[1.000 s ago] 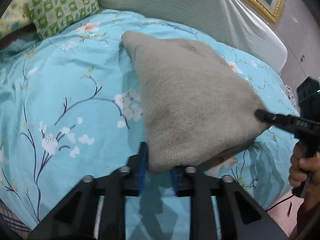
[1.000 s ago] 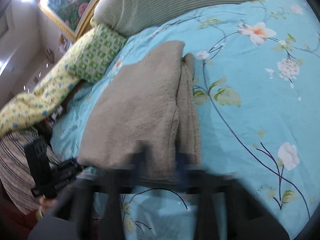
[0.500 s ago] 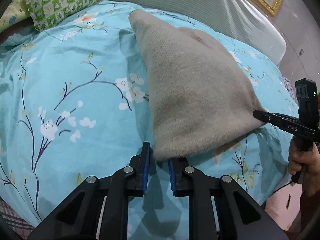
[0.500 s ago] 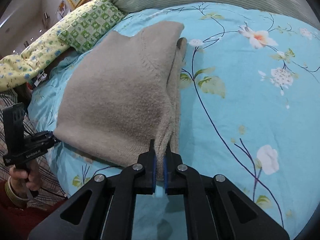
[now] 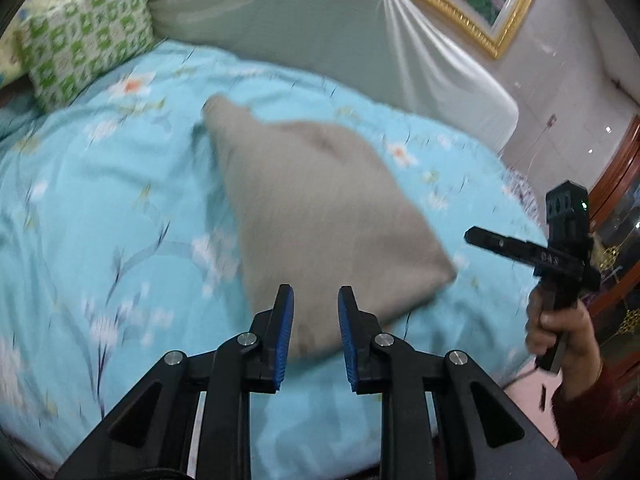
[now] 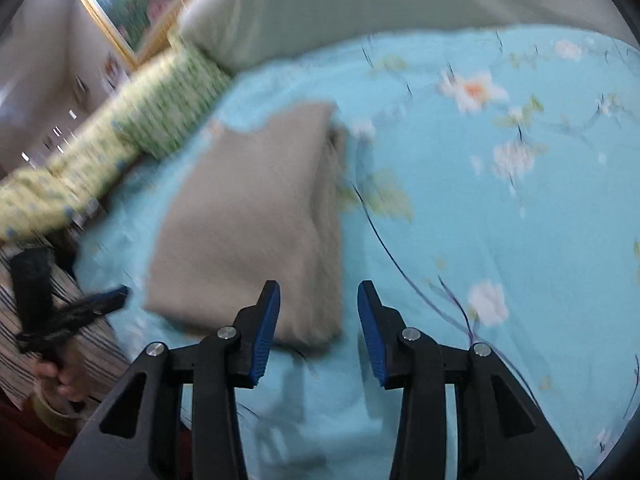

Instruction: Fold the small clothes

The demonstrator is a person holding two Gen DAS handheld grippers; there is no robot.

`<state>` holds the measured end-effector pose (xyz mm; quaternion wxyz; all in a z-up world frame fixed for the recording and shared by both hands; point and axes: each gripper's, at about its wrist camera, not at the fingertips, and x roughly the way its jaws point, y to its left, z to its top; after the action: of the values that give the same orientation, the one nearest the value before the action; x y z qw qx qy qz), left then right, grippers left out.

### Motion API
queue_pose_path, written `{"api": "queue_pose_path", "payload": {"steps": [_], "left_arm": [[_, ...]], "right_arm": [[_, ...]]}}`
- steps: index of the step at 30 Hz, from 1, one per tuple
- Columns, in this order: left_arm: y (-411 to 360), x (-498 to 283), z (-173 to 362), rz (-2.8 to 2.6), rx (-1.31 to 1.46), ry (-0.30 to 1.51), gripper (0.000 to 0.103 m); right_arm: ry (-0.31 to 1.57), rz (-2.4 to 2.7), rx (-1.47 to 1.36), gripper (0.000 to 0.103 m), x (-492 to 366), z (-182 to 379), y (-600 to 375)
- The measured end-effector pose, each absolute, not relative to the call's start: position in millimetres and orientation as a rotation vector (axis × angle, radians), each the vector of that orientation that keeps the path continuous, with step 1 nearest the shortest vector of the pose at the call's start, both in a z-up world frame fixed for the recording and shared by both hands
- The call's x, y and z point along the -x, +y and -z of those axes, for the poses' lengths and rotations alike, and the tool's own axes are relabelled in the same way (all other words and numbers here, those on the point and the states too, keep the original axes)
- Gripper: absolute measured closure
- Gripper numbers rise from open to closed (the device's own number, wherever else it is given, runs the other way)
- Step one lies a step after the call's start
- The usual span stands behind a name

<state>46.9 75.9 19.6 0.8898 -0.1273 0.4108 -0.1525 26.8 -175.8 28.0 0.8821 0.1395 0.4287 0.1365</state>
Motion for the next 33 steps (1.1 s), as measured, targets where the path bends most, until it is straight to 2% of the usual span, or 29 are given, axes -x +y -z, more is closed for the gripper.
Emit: {"api": "queue_pose_path", "payload": {"steps": [3,8,10,12,17,21,25,29,33], "left_arm": [[68,-78,-27,0.345,0.268,0.792,0.080],[76,-131,3,0.328,0.359,0.874,0.081],[78,-140,18,0.308,0.375,0.926,0.096],[77,-141,29,0.330,0.392,0.934,0.097],[86,-150,41,0.372,0.466,0.935,0.099],[90,-139,29,0.372,0.470,0.910,0.100],[77,-100,9,0.368,0.384,0.888,0.088],[56,-58,7,0.434,0.308,0.896,0.088],[57,-55,43,0.383,0.312,0.985,0.090]], "right_arm": [[0.848,-0.351,-0.270,0.061,-53,-41,-146],[0.921,-0.360,-0.240,0.061,-105,-11,-119],[0.962,-0.325,-0.224,0.066,-115,3,-119],[0.977,-0.286,-0.177,0.073,-119,19,-122],[0.957,-0.289,-0.180,0.074,-120,29,-130],[0.936,-0.307,-0.192,0.074,-116,25,-139],[0.899,-0.325,-0.212,0.071,-80,0,-136],[0.899,-0.375,-0.189,0.071,-40,-5,-134],[0.984,-0.297,-0.124,0.071,-28,24,-143]]}}
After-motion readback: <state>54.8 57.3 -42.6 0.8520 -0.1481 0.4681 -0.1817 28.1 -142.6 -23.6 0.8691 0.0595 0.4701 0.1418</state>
